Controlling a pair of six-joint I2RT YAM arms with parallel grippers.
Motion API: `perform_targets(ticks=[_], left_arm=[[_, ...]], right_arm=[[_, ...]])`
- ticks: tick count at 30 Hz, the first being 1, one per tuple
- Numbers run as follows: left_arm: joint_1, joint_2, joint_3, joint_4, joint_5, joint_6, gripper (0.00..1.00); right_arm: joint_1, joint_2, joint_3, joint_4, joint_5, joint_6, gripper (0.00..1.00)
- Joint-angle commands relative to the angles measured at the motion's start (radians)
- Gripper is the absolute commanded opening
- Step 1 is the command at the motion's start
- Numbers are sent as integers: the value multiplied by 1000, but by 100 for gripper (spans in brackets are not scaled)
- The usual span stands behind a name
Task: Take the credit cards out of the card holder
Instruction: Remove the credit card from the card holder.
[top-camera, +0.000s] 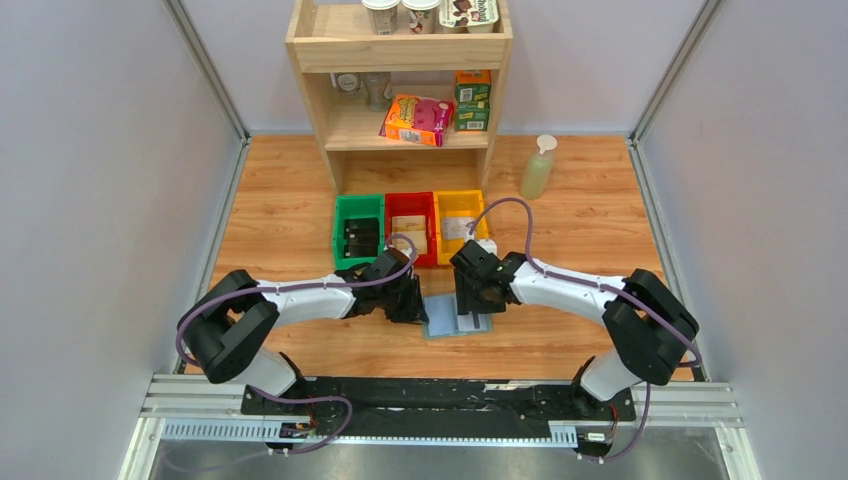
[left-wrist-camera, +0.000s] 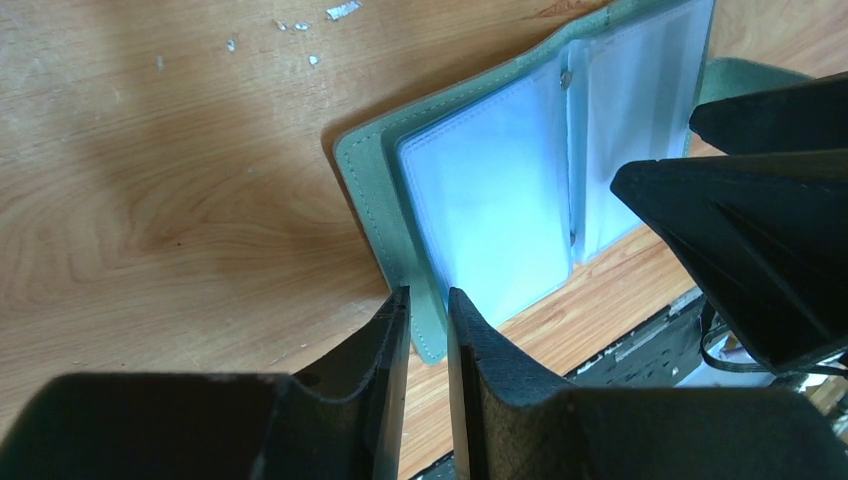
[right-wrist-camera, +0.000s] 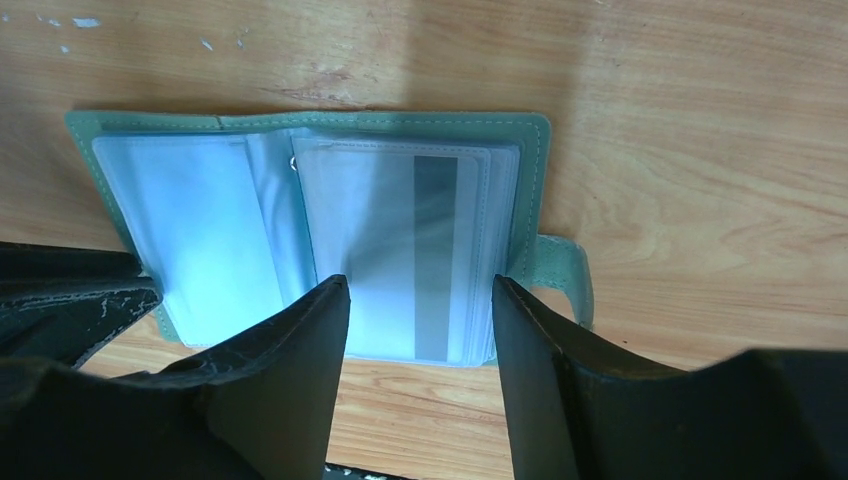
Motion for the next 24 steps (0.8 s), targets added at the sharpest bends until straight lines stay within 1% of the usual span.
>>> perform_targets(ticks=[1, 5, 11, 17, 21, 24], left_arm=[[-11, 13, 32, -5, 15, 10, 28], [-12, 16, 36, -3, 18, 12, 28], [-12, 23, 42, -8, 19, 13, 28], [-15, 20, 45, -11, 18, 16, 28], [-15, 19, 45, -11, 16, 16, 28], [-15, 20, 42, -11, 16, 16, 28]], right_arm=[[8, 12, 14, 43, 10, -10, 57], [13, 14, 20, 30, 15, -13, 56], [23, 29, 34, 15, 33, -13, 58], [46, 43, 58, -22, 73, -13, 66], [51, 0, 74, -40, 68, -15, 68], [50, -35, 86, -45, 68, -31, 72]])
